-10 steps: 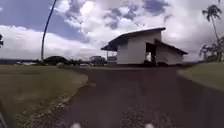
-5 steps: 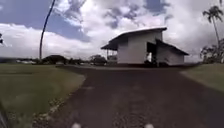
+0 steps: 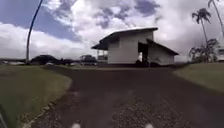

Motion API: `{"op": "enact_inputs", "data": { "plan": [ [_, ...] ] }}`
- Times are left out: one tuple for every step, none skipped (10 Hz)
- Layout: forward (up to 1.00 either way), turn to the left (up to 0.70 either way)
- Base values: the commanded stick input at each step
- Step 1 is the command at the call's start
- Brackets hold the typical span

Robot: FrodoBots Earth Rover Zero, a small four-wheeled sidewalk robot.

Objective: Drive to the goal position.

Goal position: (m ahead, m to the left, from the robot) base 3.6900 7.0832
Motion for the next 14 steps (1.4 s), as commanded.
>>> {"op": "enact_inputs", "data": {
  "plan": [
    [0.7, 0.0],
    [0.7, 0.0],
    [0.7, 0.0],
    [0.7, 0.0],
    [0.7, 0.0],
    [0.7, 0.0],
    [0.7, 0.0],
    [0.7, 0.0],
    [0.7, 0.0],
    [0.7, 0.0],
    [0.7, 0.0],
    [0.7, 0.0],
    [0.7, 0.0],
    [0.7, 0.0]
  ]
}}
